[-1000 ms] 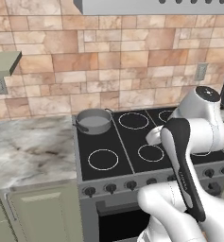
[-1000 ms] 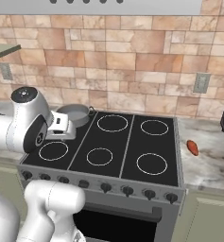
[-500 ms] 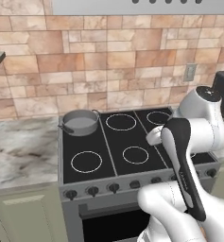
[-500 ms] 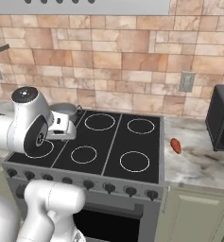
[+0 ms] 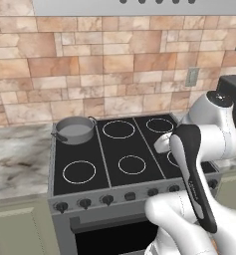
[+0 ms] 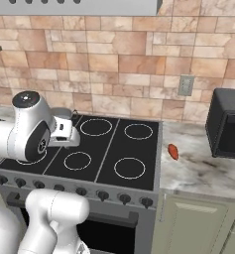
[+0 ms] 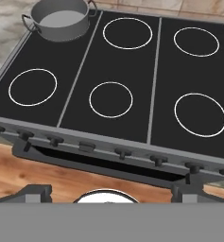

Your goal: Turn on the burner for the pot on the stove. Wait thirty seconds for the pot to heat up. Then add the sweet potato to the pot.

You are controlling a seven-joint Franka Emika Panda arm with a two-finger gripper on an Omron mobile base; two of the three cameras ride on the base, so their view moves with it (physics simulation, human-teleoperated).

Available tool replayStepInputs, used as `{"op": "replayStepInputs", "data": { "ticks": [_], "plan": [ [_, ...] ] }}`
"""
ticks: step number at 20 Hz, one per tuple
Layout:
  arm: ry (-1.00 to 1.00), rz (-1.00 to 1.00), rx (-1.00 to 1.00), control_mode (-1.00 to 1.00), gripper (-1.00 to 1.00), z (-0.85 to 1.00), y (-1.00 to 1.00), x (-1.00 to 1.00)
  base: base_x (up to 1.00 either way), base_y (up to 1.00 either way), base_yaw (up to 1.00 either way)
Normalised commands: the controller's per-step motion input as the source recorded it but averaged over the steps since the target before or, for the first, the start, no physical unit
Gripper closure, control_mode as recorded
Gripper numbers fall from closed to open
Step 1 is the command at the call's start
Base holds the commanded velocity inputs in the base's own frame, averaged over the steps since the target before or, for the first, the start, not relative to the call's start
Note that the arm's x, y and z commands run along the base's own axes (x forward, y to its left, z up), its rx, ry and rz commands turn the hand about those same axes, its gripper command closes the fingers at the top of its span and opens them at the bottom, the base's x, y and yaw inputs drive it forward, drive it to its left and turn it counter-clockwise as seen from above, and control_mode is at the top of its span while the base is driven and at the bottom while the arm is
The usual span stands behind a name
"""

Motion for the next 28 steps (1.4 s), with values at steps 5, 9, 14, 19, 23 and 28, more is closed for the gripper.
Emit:
{"op": "replayStepInputs", "data": {
  "ticks": [5,9,14,19,23,28],
  "plan": [
    [0.0,0.0,0.0,-1.0,-1.0,0.0,0.0,0.0,0.0,-0.15,0.0],
    [0.0,0.0,0.0,-1.0,-1.0,0.0,0.0,0.0,0.0,0.0,0.0],
    [0.0,0.0,0.0,-1.0,-1.0,0.0,0.0,0.0,0.0,0.0,0.0],
    [-0.05,0.02,-0.05,-1.0,-1.0,0.0,0.47,-0.11,0.0,0.0,0.0],
    [0.0,0.01,-0.09,-1.0,-1.0,-0.11,0.99,-0.02,0.0,0.0,0.0],
    [0.0,0.0,0.0,-1.0,-1.0,-0.27,0.71,-0.16,0.0,0.0,0.0]
  ]
}}
